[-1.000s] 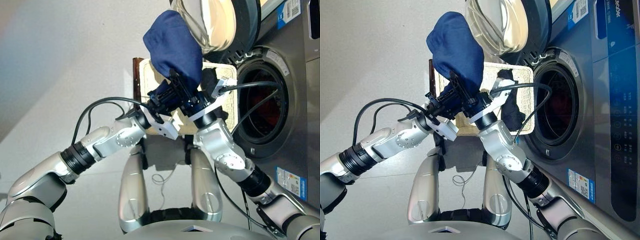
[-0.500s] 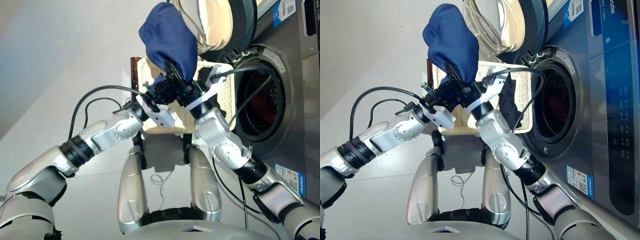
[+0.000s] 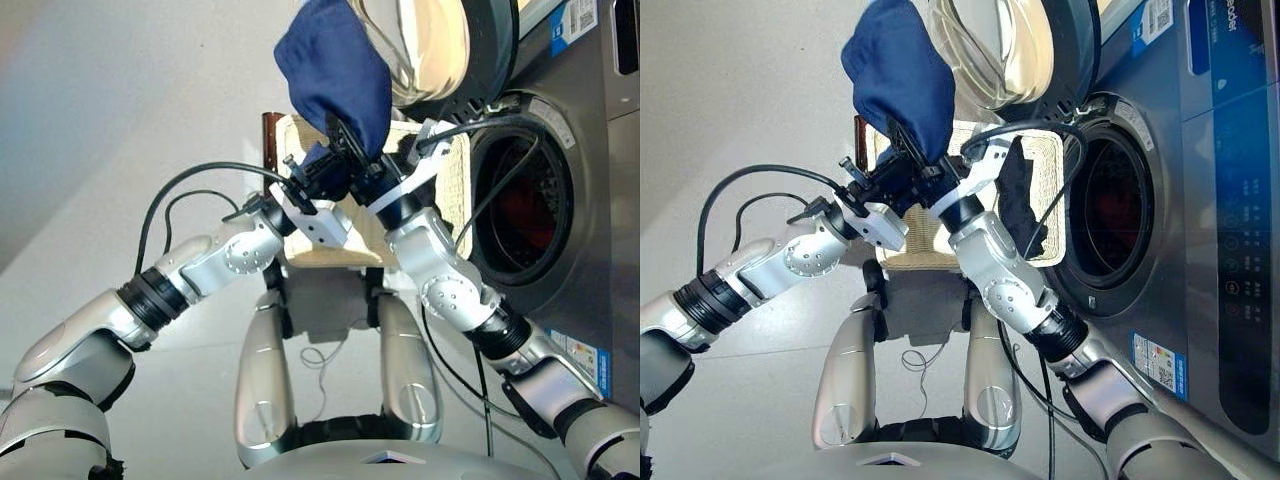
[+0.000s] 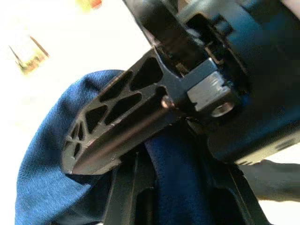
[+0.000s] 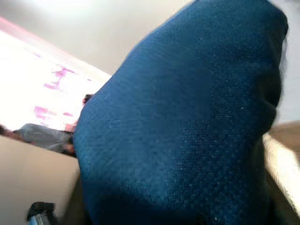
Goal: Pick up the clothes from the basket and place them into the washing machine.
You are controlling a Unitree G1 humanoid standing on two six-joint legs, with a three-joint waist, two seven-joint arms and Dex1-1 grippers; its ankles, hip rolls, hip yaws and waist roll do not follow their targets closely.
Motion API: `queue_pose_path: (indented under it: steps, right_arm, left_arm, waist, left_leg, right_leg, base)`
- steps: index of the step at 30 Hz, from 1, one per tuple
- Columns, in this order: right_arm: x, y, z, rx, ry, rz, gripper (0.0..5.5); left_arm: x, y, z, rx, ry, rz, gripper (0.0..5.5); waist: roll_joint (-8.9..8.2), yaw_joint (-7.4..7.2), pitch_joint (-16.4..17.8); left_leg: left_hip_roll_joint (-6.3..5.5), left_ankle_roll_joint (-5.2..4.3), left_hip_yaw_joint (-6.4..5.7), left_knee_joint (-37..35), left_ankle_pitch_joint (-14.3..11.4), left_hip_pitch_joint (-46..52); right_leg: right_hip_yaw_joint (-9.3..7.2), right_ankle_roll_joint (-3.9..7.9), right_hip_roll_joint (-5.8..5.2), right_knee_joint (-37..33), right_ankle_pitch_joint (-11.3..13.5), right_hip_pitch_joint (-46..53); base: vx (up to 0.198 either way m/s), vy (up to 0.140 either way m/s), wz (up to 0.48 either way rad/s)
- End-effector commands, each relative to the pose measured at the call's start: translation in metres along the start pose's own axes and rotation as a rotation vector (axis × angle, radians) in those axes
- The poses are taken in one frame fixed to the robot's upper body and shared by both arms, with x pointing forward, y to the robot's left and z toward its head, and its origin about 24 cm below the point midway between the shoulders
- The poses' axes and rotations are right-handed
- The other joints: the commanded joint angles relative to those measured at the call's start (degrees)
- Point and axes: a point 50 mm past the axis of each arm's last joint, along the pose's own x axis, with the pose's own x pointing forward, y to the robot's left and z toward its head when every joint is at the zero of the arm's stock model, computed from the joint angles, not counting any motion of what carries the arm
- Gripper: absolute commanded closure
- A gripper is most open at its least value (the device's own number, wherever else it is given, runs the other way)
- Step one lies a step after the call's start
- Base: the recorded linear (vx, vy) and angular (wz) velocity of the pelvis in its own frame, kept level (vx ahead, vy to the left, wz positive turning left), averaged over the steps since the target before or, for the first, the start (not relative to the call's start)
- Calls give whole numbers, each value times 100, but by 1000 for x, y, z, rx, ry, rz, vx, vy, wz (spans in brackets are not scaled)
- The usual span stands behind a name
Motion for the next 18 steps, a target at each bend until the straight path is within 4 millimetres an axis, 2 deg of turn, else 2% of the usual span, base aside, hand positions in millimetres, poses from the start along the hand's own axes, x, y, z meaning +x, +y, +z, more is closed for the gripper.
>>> queue_pose_path:
  steps: [1, 6, 7, 10, 18]
  right_arm:
    - [-24, -96, 78, -252, -299, -430, 0]
    - [-21, -89, 72, -224, -290, -399, 0]
    - [-20, -89, 73, -230, -293, -401, 201]
    - [-19, -87, 77, -286, -304, -402, 550]
    - [-18, -89, 79, -308, -317, -425, 550]
  left_arm:
    - [9, 17, 48, -138, -204, 173, 0]
    - [9, 16, 48, -142, -206, 169, 0]
    - [9, 16, 48, -141, -207, 167, 0]
    - [8, 17, 49, -138, -210, 168, 0]
    - [8, 16, 51, -138, -221, 164, 0]
  waist:
    - [263, 240, -51]
    - [266, 253, -51]
    - [264, 253, -51]
    - [262, 256, -51]
    - [269, 271, -51]
  left_leg:
    - [-17, -155, 113, 501, -384, -27]
    - [-15, -151, 113, 500, -389, -26]
    - [-12, -150, 114, 502, -389, -27]
    - [-11, -149, 111, 512, -392, -42]
    - [-12, -140, 103, 552, -411, -73]
  right_leg:
    - [244, 323, -140, -363, 326, -106]
    - [248, 314, -140, -361, 320, -100]
    - [252, 312, -142, -360, 319, -97]
    - [249, 309, -141, -359, 317, -104]
    - [233, 304, -147, -312, 306, -130]
  base:
    - [0, 0, 0]
    - [0, 0, 0]
    - [0, 0, 0]
    - [0, 0, 0]
    - [0, 0, 0]
